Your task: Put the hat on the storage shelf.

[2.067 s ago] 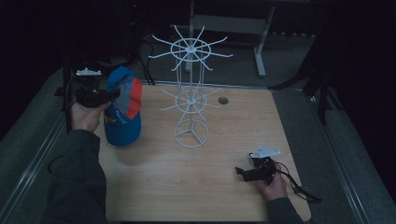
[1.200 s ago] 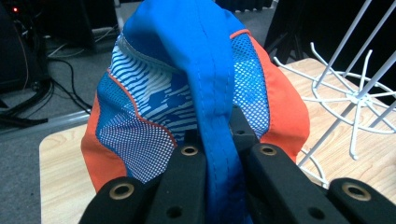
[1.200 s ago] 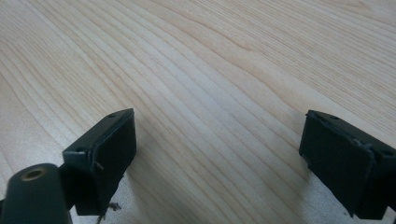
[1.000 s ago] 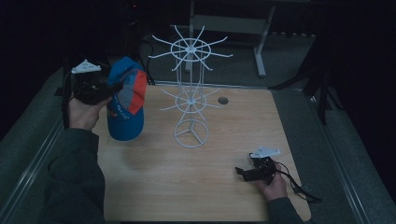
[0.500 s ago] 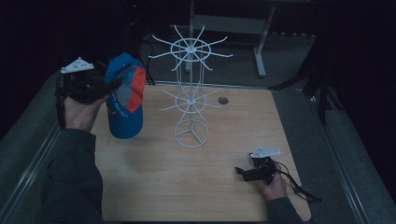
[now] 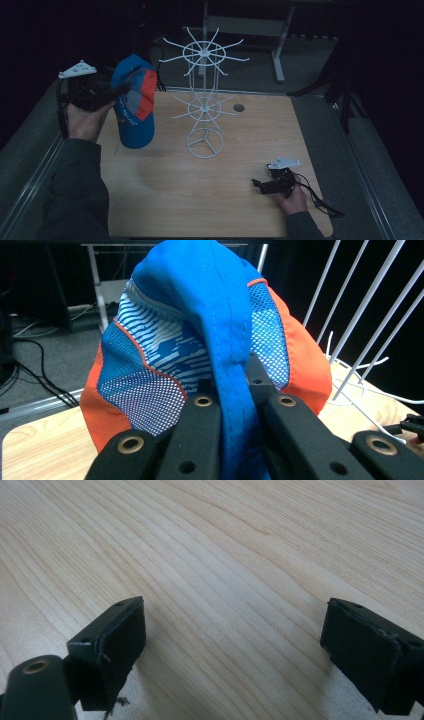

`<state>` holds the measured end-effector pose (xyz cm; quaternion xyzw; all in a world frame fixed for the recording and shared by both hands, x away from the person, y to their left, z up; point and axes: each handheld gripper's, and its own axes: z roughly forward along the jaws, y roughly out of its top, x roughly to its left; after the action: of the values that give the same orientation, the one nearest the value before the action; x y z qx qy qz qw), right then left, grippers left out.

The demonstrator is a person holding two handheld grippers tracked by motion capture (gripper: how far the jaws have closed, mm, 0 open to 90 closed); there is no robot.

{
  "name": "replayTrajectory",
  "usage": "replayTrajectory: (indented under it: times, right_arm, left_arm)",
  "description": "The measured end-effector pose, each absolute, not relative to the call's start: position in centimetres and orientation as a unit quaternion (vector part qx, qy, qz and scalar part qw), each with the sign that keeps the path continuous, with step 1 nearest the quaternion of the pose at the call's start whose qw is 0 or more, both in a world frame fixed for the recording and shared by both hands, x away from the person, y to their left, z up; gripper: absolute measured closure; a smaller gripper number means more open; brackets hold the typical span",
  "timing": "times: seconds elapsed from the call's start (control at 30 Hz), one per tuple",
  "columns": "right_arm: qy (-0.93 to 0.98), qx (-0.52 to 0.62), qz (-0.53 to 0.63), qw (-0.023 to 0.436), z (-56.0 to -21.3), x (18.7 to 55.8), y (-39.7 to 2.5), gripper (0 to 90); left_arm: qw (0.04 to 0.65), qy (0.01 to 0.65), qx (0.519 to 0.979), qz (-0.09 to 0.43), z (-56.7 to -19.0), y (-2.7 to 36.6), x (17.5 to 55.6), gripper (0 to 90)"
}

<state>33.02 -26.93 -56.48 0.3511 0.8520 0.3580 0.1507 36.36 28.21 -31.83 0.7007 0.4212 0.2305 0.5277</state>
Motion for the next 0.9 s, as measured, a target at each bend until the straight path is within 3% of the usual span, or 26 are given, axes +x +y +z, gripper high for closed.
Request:
replayTrajectory:
  times: [0.9]
  right_arm:
    - [0.852,0.351,0.358,0.151,-56.5,33.0,-26.9,10.7]
  left_arm:
    - [0.567,0.398,0.683,0.229,-30.6,28.6,34.9,87.9]
